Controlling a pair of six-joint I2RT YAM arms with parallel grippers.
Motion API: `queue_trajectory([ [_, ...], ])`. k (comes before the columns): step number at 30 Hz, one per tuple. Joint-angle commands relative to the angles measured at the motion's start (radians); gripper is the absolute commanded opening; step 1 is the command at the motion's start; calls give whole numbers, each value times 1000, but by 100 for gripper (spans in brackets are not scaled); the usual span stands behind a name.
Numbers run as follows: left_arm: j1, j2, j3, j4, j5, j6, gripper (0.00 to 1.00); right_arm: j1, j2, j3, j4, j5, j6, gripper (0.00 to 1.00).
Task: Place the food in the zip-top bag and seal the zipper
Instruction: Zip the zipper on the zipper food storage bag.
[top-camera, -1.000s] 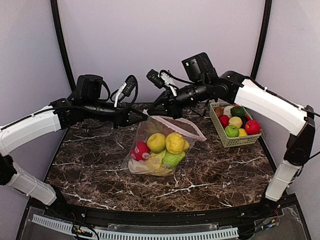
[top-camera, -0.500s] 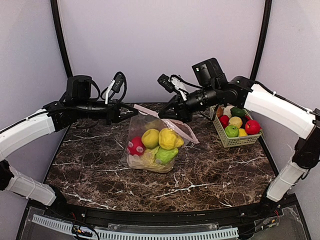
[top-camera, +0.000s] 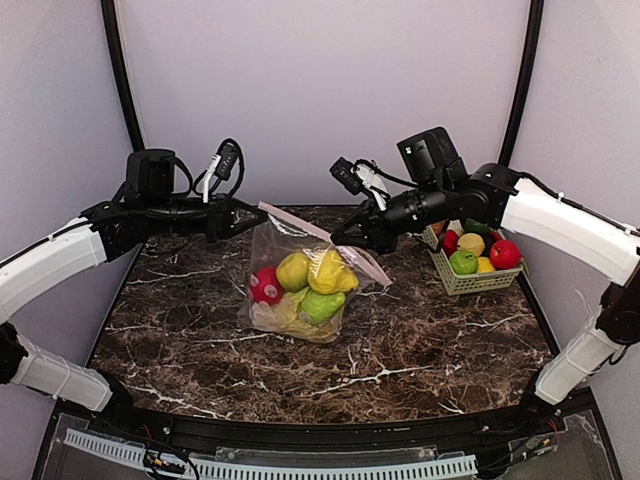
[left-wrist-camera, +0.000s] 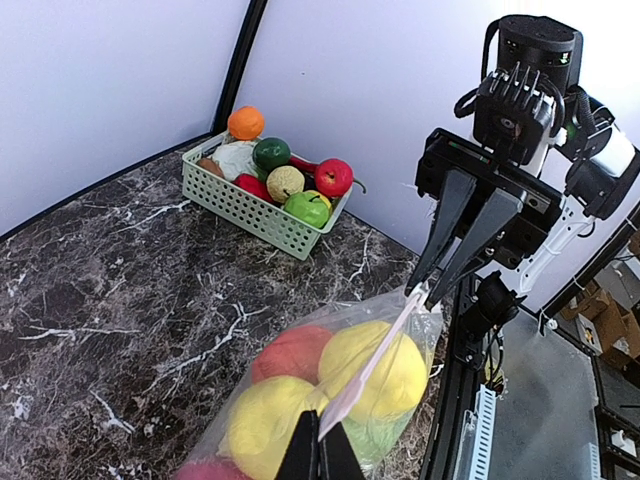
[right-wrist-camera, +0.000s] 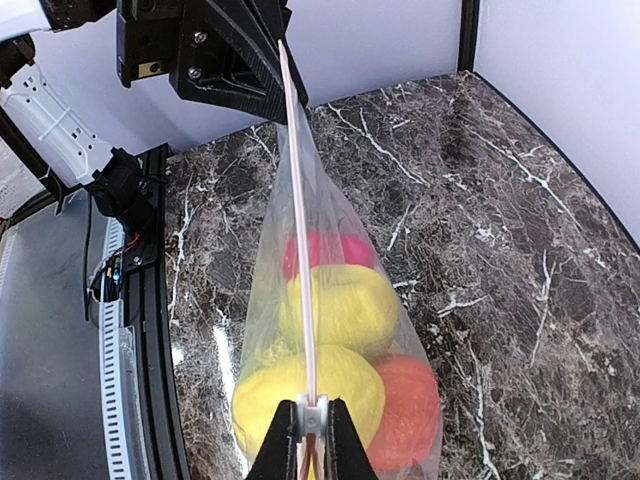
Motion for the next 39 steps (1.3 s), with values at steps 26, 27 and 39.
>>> queue_trajectory([
  [26,137,-87,-23,28,-125,-42,1,-20,-115,-138,-95,79,87,0],
  [27,140,-88,-25,28,-125,-42,1,-20,-117,-139,-97,80,89,0],
  [39,167,-105,-50,33,-125,-47,1,-21,-139,-158,-121,95,107,0],
])
